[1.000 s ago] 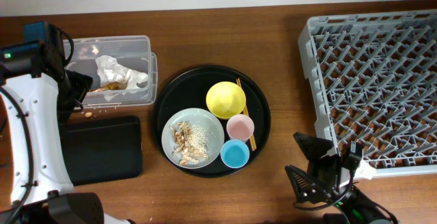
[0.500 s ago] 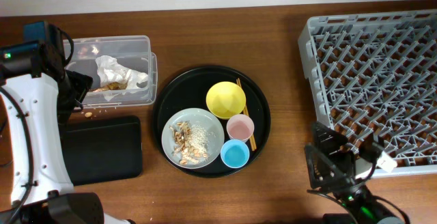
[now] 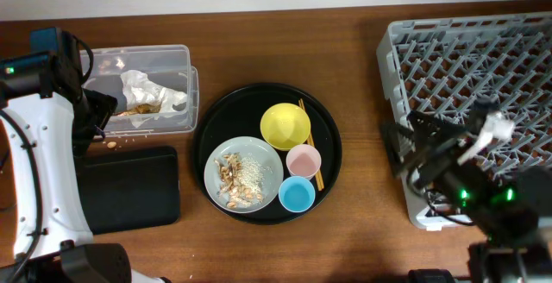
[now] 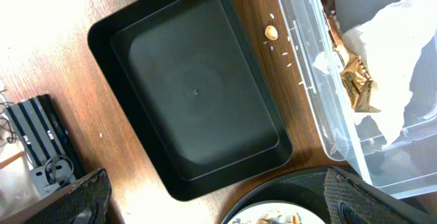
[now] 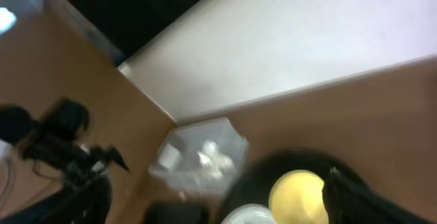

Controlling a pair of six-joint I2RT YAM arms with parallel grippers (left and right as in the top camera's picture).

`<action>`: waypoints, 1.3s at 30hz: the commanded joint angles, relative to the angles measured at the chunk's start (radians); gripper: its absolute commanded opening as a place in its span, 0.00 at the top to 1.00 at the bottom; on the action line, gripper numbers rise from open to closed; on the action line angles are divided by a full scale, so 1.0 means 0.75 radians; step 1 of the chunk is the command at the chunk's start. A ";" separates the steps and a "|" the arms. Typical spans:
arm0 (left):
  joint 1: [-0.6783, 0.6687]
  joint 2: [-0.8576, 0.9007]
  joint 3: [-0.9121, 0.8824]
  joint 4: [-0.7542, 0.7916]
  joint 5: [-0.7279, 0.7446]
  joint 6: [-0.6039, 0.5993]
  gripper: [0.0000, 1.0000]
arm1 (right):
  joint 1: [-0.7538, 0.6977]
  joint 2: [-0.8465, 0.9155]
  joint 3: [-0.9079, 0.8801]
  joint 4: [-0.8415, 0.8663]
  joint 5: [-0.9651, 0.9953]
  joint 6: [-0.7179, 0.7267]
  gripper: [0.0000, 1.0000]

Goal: Sort waste into correct bins and load items into the dishwasher rack

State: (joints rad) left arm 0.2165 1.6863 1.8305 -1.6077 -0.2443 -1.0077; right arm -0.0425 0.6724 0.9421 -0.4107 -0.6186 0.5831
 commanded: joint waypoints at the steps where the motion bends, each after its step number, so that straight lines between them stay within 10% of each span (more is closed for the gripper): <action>1: 0.010 -0.034 -0.003 -0.002 -0.024 -0.013 0.01 | -0.005 0.142 0.202 -0.150 -0.001 -0.211 0.02; 16: 0.010 -0.034 -0.003 -0.002 -0.023 -0.013 0.01 | 0.279 0.547 0.697 -0.901 0.655 -0.399 0.01; 39: 0.010 -0.034 -0.003 -0.002 -0.024 -0.013 0.01 | 0.467 1.199 0.697 -1.095 0.517 -0.393 0.01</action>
State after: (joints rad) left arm 0.2165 1.6863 1.8305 -1.6077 -0.2443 -1.0077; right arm 0.2985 1.5234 1.4475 -1.2285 -0.1856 0.2878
